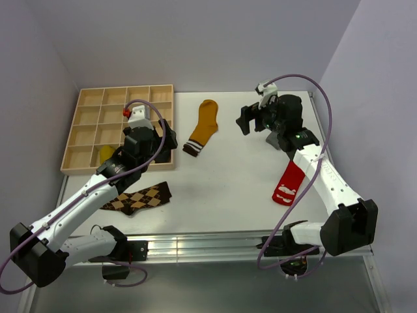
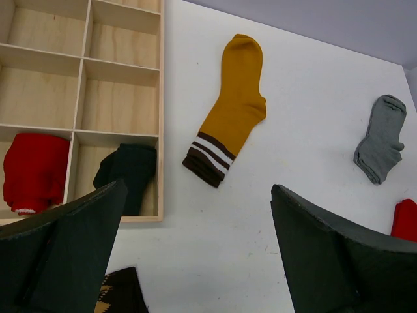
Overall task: Roll the socks
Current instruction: Move the sock to the center of the board.
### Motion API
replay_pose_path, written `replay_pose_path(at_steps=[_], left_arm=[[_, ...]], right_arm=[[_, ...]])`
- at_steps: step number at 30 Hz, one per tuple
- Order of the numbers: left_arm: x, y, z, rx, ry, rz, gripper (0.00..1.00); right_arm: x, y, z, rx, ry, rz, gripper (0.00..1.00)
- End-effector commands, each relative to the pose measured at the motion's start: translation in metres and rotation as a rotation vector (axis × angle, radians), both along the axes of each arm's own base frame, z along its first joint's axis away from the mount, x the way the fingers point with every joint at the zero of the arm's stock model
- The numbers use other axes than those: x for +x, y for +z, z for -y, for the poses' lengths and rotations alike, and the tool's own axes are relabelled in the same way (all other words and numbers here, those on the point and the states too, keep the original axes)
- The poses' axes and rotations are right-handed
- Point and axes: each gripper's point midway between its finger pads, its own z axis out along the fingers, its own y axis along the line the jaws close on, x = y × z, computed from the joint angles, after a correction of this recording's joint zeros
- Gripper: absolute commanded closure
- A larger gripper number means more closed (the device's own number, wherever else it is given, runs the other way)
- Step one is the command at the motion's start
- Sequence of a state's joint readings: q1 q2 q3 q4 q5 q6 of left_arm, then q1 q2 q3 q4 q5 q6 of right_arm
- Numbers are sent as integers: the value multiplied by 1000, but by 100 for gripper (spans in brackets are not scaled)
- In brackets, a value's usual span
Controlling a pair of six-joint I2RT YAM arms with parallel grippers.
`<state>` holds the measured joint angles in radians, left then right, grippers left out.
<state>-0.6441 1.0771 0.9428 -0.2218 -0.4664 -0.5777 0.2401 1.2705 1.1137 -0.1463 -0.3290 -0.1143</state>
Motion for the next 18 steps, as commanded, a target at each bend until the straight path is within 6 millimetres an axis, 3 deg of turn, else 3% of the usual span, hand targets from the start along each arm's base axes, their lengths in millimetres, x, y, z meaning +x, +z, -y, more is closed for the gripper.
replay_pose_path(at_steps=[1,8,12,14,18], left_arm=[[2,30,6,-39,-28,69,1],[4,31,5,-35,-13,71,0],[9,34,2,-30,19,68,1],[14,40,1,-32,39,66,1],[24,49,-3,-33,68,42,1]], right_arm=[[6,20,1,-6,-15,62,0],[12,7,0,-46,1,37,0],[24,-13,-13,-97,40,-3,3],[30,-30,-33,-137,88,-44,5],[35,-71,-75,-215,197,-137,17]])
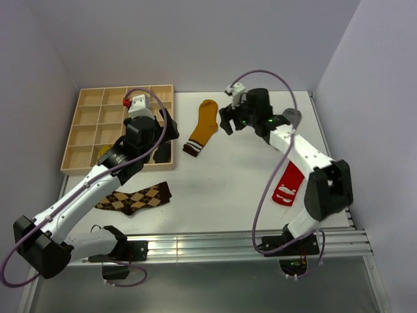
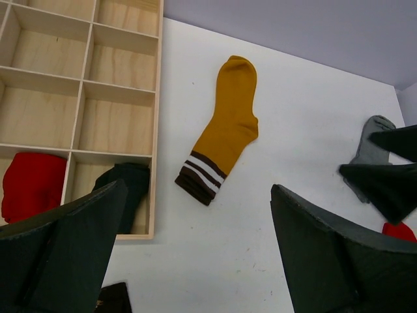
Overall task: Roll the socks
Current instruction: Move the sock to the center of the board.
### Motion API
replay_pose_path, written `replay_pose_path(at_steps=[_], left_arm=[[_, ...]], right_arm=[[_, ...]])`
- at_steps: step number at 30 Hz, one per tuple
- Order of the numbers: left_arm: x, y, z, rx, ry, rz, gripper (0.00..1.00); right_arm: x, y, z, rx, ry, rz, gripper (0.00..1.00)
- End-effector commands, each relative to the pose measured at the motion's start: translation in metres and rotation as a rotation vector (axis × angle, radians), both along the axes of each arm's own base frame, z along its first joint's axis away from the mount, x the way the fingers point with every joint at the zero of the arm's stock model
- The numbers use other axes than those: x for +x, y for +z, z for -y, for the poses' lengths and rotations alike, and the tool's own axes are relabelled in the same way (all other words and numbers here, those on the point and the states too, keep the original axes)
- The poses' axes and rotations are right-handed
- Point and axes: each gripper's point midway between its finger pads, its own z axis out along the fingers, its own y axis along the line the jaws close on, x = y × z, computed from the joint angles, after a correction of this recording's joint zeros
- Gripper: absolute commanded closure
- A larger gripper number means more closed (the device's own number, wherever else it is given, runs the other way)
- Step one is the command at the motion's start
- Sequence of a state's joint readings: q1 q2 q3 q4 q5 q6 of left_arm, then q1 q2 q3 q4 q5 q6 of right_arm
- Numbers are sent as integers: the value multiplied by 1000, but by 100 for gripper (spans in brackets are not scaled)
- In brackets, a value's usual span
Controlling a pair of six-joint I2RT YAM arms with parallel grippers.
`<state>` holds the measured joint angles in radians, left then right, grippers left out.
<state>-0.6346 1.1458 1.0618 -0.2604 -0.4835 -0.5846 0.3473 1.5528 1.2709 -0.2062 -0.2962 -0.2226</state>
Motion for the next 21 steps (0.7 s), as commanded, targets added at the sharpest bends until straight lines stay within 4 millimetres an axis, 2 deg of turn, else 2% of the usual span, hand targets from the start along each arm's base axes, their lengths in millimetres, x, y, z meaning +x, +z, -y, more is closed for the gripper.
replay_pose_path(at_steps=[1,2,3,4,5,8,12,13,15,16,17,19,21], left_arm=[[10,32,-8,-31,42,38,2],[11,36,-9,-36,41,44,2],[13,39,-12,-41,48,50,2],[13,44,-13,-47,48,57,1],[13,47,-14,-53,43,59,1],[16,55,-20,-63,54,69,2],[20,58,-22,-62,60,74,2],[21,57,-22,-60,60,73,2],[25,57,-22,-62,59,70,2],[25,59,-21,-67,56,76,2],[26,60,-21,-67,56,78,2],[28,63,-21,-72,56,87,2],[30,63,-22,-71,60,89,2]], right_arm=[[3,-22,-33,-87,98,-33,19],[4,-36,-49,-107,133,-57,21],[2,-46,-56,-127,154,-81,28],[2,-52,-61,-143,169,-89,30],[0,-63,-74,-163,192,-108,32],[-8,-84,-92,-213,238,-118,35],[-17,-102,-109,-251,281,-114,37],[-15,-102,-112,-257,287,-107,37],[-16,-115,-119,-284,296,-124,40],[-12,-115,-122,-290,298,-112,40],[-11,-124,-123,-305,301,-124,40],[-7,-126,-129,-318,309,-118,40],[-6,-137,-133,-335,321,-130,41]])
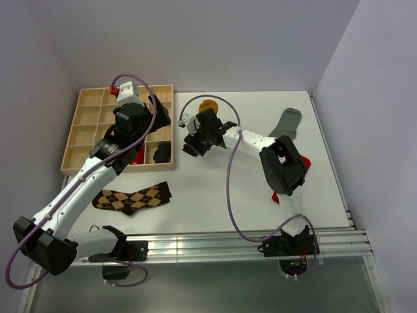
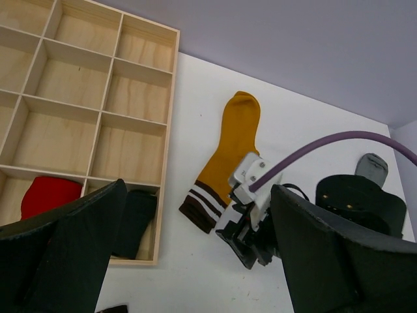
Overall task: Roll the socks
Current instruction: Move the sock to the center of the board.
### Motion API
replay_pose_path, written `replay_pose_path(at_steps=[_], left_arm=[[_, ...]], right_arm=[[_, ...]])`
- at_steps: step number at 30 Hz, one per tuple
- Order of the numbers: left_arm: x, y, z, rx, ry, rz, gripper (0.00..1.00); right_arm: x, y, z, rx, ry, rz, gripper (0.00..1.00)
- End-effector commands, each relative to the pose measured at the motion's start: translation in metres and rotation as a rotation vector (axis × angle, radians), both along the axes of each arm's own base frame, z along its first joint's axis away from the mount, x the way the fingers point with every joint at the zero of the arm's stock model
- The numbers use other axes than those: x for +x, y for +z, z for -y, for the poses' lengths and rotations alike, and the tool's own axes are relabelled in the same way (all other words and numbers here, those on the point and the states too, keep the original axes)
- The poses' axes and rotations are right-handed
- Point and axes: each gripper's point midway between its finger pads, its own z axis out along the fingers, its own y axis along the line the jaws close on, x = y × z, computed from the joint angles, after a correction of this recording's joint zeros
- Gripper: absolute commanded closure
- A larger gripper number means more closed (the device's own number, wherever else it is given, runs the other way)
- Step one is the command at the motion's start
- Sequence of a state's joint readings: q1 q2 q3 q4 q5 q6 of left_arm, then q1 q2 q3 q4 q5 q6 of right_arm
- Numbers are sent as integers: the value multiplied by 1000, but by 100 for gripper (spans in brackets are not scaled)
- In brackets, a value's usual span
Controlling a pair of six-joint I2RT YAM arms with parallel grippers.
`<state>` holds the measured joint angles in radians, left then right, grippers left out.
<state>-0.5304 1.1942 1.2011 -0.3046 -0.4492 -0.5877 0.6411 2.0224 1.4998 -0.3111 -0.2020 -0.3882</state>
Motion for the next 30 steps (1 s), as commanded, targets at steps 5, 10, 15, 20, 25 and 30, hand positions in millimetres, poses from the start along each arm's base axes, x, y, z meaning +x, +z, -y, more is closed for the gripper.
replay_pose_path(at_steps=[5,10,15,20,25,30], left_arm=[[7,21,0,-18,-8,48,2],[9,15,-4,-21,-4,42,2],[13,9,-9,-14,-1,28,2],[15,6,-8,-17,-8,24,2],[18,3,-6,-18,-14,20,2],[20,-2,-4,-18,-22,11,3]], right_arm=[[22,0,-18,-32,24,82,41],[21,-4,-29,-21,37,74,43],[16,-10,-38,-21,47,67,43],[13,-19,-39,-31,51,51,48],[11,-31,-36,-58,51,28,57],[6,-37,-34,-90,70,-4,73]])
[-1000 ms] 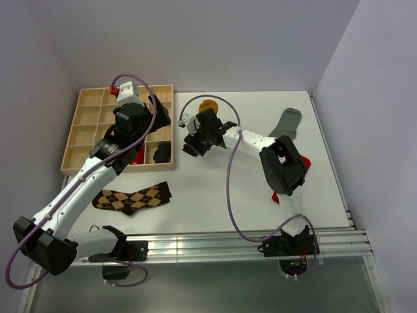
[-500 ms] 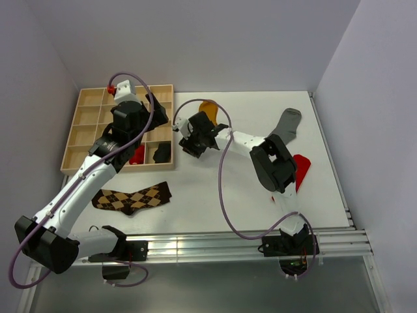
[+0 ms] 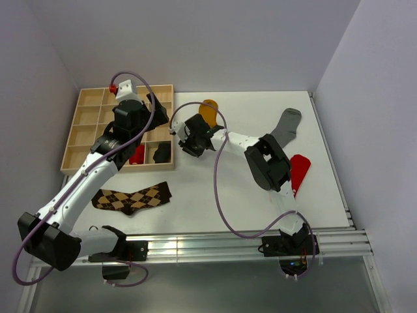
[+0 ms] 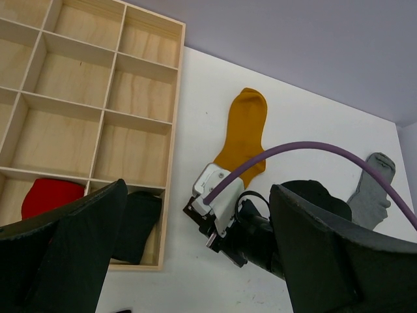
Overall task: Roll the socks
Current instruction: Move the sock to the center of the board.
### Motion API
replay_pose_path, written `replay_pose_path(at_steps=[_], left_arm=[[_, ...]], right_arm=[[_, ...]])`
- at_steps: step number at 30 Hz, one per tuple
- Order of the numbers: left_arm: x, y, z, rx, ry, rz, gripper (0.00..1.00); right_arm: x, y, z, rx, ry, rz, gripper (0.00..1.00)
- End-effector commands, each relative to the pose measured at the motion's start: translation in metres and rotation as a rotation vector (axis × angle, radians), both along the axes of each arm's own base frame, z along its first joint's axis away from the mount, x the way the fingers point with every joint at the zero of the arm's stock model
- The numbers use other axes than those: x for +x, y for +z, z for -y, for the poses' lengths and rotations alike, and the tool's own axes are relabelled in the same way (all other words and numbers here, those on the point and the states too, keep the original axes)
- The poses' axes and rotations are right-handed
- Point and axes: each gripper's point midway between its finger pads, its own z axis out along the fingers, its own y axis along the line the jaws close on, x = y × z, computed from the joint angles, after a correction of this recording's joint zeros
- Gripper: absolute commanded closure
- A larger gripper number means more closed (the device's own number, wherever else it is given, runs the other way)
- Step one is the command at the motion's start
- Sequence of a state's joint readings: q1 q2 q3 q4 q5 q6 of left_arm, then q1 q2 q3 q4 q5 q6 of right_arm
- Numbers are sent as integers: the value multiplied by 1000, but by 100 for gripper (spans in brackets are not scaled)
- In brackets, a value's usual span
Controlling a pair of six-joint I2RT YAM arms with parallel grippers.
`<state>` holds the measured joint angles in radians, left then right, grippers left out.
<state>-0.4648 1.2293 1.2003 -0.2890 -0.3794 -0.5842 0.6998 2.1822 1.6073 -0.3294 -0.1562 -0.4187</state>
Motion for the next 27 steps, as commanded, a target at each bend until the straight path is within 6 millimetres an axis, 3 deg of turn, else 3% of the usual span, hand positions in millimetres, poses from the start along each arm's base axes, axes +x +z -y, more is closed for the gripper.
replay_pose_path(at_steps=[1,7,9,10,13,17,19,20,22,23,25,27], left_arm=[[6,9,5,-13,-20,38,3],[7,-4,10,-11,-44,24,3],[5,-12,13,-23,-60,23,3],[4,-15,14,-28,-66,22,4],[0,-25,17,-48,-91,28,5],[-10,-41,21,-61,-126,34,7],[-13,-39,27,-73,-158,73,10],[-20,-51,31,-54,-182,66,10],[-25,-54,39,-42,-200,96,12],[-35,-67,50,-22,-243,87,13],[-42,-71,64,-26,-285,111,16],[-55,-90,76,-9,-336,101,17]], right_arm=[[6,3,-6,-12,25,10,73],[-14,-10,6,-62,70,-51,88],[-35,-12,8,-32,118,-116,94],[-37,1,8,-3,124,-117,94],[-57,14,10,19,164,-178,96],[-90,29,27,17,219,-329,97],[-104,37,37,43,249,-386,98],[-115,38,46,30,276,-423,98],[-131,42,62,50,281,-494,98],[-137,39,70,44,300,-517,98],[-149,42,85,46,287,-599,98],[-161,47,89,87,331,-665,98]])
